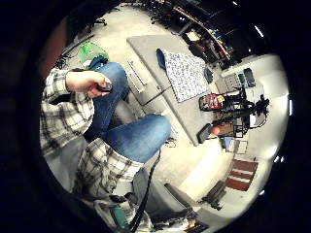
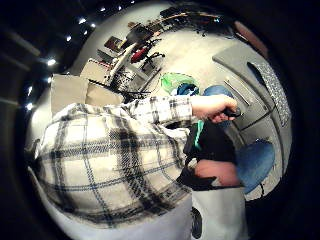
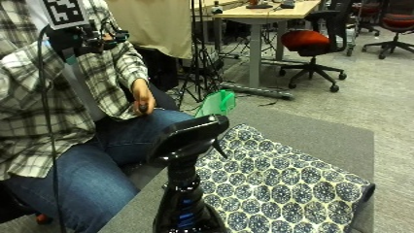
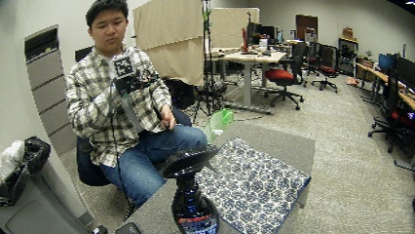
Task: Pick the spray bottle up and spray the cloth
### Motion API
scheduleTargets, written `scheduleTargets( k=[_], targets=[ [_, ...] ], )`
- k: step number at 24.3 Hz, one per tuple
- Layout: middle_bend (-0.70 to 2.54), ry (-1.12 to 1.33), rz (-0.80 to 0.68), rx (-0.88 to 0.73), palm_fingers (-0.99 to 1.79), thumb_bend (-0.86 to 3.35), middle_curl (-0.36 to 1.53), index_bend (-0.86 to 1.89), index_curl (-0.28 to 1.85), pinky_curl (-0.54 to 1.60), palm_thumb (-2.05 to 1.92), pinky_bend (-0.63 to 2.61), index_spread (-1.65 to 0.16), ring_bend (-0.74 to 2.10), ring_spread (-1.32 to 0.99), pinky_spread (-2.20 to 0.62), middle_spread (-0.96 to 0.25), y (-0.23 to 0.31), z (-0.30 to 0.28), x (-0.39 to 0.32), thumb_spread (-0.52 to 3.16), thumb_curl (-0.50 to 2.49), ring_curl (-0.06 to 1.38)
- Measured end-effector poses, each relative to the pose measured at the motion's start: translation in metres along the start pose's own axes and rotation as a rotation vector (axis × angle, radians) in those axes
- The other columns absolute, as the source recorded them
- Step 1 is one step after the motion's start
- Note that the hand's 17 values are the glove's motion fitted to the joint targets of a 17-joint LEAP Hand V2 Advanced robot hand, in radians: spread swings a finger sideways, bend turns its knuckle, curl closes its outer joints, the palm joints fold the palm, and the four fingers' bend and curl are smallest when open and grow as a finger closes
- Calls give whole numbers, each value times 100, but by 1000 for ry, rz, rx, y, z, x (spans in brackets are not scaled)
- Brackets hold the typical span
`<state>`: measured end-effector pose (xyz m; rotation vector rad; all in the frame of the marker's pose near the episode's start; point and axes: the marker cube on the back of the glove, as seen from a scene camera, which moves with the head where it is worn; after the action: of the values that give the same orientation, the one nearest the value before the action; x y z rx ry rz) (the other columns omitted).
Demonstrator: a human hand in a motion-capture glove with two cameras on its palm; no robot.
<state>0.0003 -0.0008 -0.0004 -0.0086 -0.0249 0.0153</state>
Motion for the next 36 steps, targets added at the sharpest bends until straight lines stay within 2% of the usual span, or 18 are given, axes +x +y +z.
scheduleTargets(
  k=[4, 8, 13, 18, 23, 30, 33, 36],
  targets=[
    [20, -12, -9, 0, 28, 32, 8, 21, 10, 8, 50, 33, -25, 26, 8, 12, -4, -1, 1, 0, 58, 15, 8],
    [19, 95, -29, 7, 26, 32, 11, 19, 15, 10, 52, 34, -30, 27, 10, 15, -5, -3, 3, 13, 77, 19, 10],
    [19, 76, -66, -3, 25, 30, 15, 18, 18, 12, 54, 35, -34, 27, 12, 17, -6, -2, 8, 11, 91, 24, 13],
    [19, 42, -41, 2, 24, 26, 17, 17, 21, 13, 54, 36, -35, 28, 12, 19, -6, -1, 7, 19, 100, 28, 15],
    [19, 14, 61, 33, 25, 21, 20, 16, 22, 14, 52, 37, -35, 30, 12, 20, -6, -2, 2, 30, 104, 31, 16],
    [18, -74, 245, 158, 25, 15, 22, 16, 24, 16, 53, 39, -34, 31, 12, 21, -6, -9, 0, 102, 107, 34, 19],
    [16, -142, 381, 239, 30, 13, 22, 12, 23, 19, 55, 46, -34, 37, 11, 21, -5, -7, 1, 151, 108, 36, 21],
    [18, -212, 587, 298, 33, 12, 23, 14, 24, 20, 56, 48, -33, 37, 11, 22, -5, 8, 9, 209, 107, 37, 22]
  ],
)
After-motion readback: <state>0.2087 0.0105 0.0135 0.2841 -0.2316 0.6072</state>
